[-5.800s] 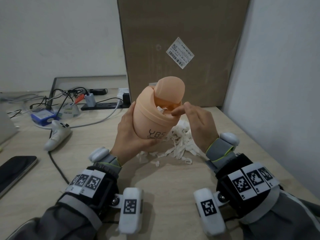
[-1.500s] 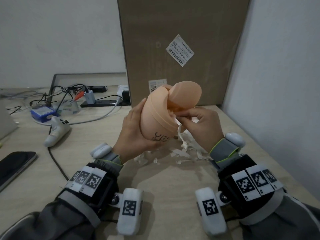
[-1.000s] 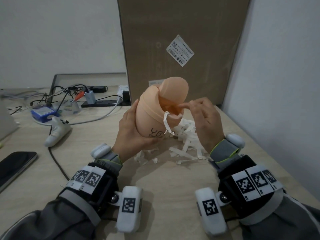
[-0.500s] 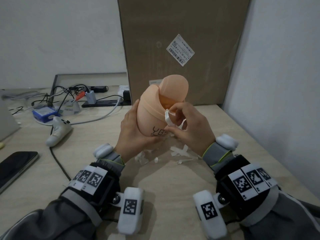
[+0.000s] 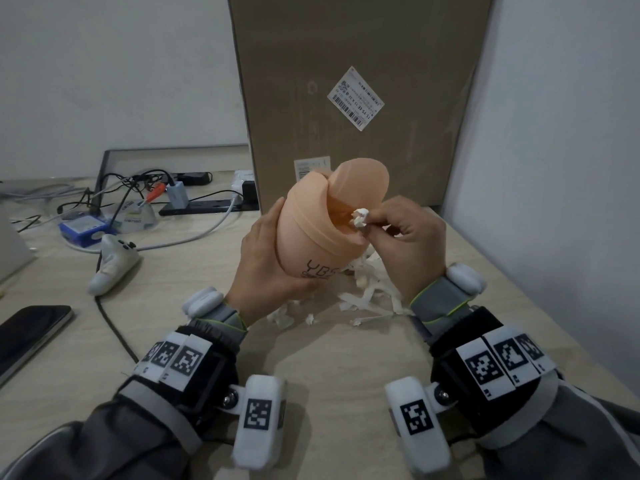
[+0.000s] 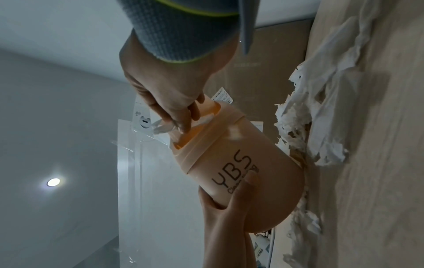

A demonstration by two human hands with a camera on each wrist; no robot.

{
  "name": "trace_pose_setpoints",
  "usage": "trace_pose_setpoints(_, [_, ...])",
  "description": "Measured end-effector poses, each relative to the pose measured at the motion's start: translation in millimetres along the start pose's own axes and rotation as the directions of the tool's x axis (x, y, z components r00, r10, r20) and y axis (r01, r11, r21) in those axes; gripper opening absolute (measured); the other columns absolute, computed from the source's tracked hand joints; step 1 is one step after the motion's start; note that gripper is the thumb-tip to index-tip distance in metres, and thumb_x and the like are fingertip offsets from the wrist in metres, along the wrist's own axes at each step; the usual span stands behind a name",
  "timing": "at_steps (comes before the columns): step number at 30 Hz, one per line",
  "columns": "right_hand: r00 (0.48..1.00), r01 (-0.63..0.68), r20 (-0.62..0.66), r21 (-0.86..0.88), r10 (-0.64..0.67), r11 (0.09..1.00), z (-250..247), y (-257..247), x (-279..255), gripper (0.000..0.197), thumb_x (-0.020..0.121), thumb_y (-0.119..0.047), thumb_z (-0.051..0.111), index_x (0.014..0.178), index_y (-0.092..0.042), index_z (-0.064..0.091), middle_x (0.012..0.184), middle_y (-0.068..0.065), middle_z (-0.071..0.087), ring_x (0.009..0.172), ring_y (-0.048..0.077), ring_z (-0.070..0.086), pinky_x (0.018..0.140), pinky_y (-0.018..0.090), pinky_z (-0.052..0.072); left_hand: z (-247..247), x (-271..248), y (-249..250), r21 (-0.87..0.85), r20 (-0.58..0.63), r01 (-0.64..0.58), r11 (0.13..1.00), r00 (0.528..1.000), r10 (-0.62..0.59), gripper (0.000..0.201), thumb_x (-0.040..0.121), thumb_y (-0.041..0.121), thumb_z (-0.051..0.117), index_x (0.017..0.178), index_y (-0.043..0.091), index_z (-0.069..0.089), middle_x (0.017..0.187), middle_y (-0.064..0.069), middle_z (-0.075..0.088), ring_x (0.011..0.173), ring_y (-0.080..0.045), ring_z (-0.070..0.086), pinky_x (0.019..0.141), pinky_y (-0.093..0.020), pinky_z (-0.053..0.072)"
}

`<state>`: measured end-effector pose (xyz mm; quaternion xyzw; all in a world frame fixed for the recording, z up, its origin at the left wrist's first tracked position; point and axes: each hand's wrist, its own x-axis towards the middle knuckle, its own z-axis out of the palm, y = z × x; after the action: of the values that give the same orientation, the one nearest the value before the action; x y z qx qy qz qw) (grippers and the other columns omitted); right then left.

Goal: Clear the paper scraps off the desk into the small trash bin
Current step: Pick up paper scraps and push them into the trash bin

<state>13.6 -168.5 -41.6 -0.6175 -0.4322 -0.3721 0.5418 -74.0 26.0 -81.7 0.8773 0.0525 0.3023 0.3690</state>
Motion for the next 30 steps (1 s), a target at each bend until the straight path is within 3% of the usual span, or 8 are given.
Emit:
trace_pose_setpoints(5, [0.984, -0.073, 0.162, -0.013, 0.074, 0.997, 0.4, 2.1, -0.5, 0.011, 0.075, -0.004, 0.069, 0.084, -0.005, 0.076, 0.077, 0.006, 0.073, 0.073, 0.012, 0.063, 0.065, 0.026, 0.052, -0.7, -2.1, 5.6, -0.008, 0.031, -0.033, 0.999, 0.999, 0.033, 0.132, 0.046, 0.061, 0.078, 0.161, 0.035, 0.018, 0.154, 0.001, 0.035, 0.14, -0.024, 0.035, 0.115, -0.058, 0.038])
trace_pose_setpoints(10, [0.868, -0.216, 0.436, -0.1, 0.237, 0.971, -7.2, -2.0, 2.2, 0.015, 0.088, -0.019, 0.062, 0.097, -0.016, 0.075, 0.085, 0.003, 0.075, 0.074, 0.014, 0.063, 0.068, 0.031, 0.049, -1.7, -3.3, 6.1, 0.026, 0.042, -0.052, 0.998, 0.998, 0.051, 0.129, 0.047, 0.065, 0.074, 0.16, 0.036, 0.017, 0.155, -0.003, 0.035, 0.138, -0.02, 0.033, 0.116, -0.052, 0.036])
trace_pose_setpoints(15, [0.955, -0.01, 0.27, -0.387, 0.123, 0.922, -11.3, 3.1, 6.5, 0.033, 0.07, -0.051, 0.067, 0.075, -0.019, 0.072, 0.07, -0.005, 0.069, 0.07, 0.016, 0.054, 0.064, 0.035, 0.041, 0.5, -1.6, 3.3, 0.021, 0.024, -0.039, 0.999, 0.999, 0.038, 0.132, 0.049, 0.053, 0.085, 0.162, 0.032, 0.018, 0.155, -0.001, 0.036, 0.139, -0.023, 0.034, 0.117, -0.052, 0.036])
trace_pose_setpoints(17, [0.965, -0.044, 0.222, -0.394, 0.141, 0.918, -11.0, 5.5, 7.1, 0.033, 0.067, -0.05, 0.072, 0.076, -0.019, 0.066, 0.071, -0.006, 0.064, 0.069, 0.01, 0.047, 0.062, 0.031, 0.038, 1.3, -1.2, 0.9, 0.007, 0.017, -0.032, 0.999, 0.999, 0.031, 0.132, 0.049, 0.052, 0.085, 0.162, 0.032, 0.019, 0.155, 0.0, 0.036, 0.14, -0.024, 0.035, 0.116, -0.055, 0.037])
trace_pose_setpoints(21, [0.976, -0.131, 0.157, -0.135, 0.152, 0.982, -11.0, -0.7, 8.2, 0.025, 0.071, -0.023, 0.079, 0.089, -0.015, 0.063, 0.076, -0.006, 0.059, 0.061, 0.003, 0.048, 0.059, 0.012, 0.037, 1.9, 0.7, -5.2, -0.028, 0.004, -0.014, 1.0, 1.0, 0.014, 0.133, 0.049, 0.056, 0.084, 0.162, 0.031, 0.019, 0.154, 0.001, 0.039, 0.139, -0.025, 0.039, 0.114, -0.058, 0.04])
trace_pose_setpoints(25, [0.968, -0.083, 0.238, -0.007, 0.082, 0.997, -3.5, -6.6, 2.0, 0.01, 0.08, -0.012, 0.068, 0.088, -0.011, 0.074, 0.082, -0.005, 0.071, 0.073, 0.0, 0.06, 0.066, 0.013, 0.046, 2.9, 1.0, -7.5, -0.055, -0.006, -0.007, 0.998, 1.0, 0.007, 0.134, 0.048, 0.058, 0.085, 0.162, 0.034, 0.019, 0.153, 0.001, 0.04, 0.139, -0.025, 0.041, 0.113, -0.057, 0.041])
trace_pose_setpoints(28, [0.913, -0.166, 0.379, 0.001, 0.153, 0.986, -0.2, -5.3, -0.5, 0.031, 0.091, -0.033, 0.051, 0.096, -0.012, 0.074, 0.085, -0.004, 0.072, 0.077, 0.007, 0.064, 0.067, 0.024, 0.049, 3.7, 1.2, -8.2, -0.06, 0.0, -0.038, 0.997, 0.999, 0.038, 0.132, 0.049, 0.057, 0.087, 0.16, 0.038, 0.019, 0.154, 0.003, 0.04, 0.139, -0.025, 0.041, 0.112, -0.058, 0.042])
trace_pose_setpoints(30, [0.902, -0.196, 0.395, 0.01, 0.176, 0.981, -1.0, -5.2, -0.3, 0.044, 0.093, -0.041, 0.038, 0.097, -0.014, 0.073, 0.085, -0.002, 0.073, 0.076, 0.007, 0.064, 0.066, 0.022, 0.049, 3.9, 2.0, -9.9, -0.063, -0.006, -0.033, 0.997, 0.999, 0.033, 0.133, 0.048, 0.059, 0.087, 0.16, 0.038, 0.019, 0.154, 0.002, 0.039, 0.14, -0.026, 0.041, 0.113, -0.058, 0.042])
